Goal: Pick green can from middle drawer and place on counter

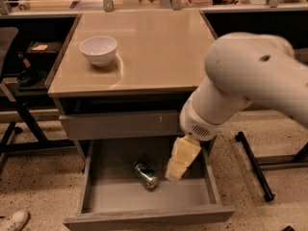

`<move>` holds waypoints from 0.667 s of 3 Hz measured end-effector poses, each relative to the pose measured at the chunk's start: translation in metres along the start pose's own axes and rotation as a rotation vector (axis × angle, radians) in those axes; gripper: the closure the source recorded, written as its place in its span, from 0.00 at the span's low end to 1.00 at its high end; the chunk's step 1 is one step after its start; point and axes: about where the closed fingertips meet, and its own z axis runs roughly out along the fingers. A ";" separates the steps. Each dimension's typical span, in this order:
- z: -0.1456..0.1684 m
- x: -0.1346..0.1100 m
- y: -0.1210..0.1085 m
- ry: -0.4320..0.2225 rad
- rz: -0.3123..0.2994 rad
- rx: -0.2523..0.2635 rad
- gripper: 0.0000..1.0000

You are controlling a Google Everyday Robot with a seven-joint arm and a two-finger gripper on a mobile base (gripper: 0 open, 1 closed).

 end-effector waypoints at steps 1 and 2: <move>0.067 -0.017 0.005 -0.015 0.065 -0.050 0.00; 0.072 -0.019 0.003 -0.025 0.089 -0.045 0.00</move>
Offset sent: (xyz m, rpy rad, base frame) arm 0.0068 0.0332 -0.0516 0.0315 0.0542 -0.0394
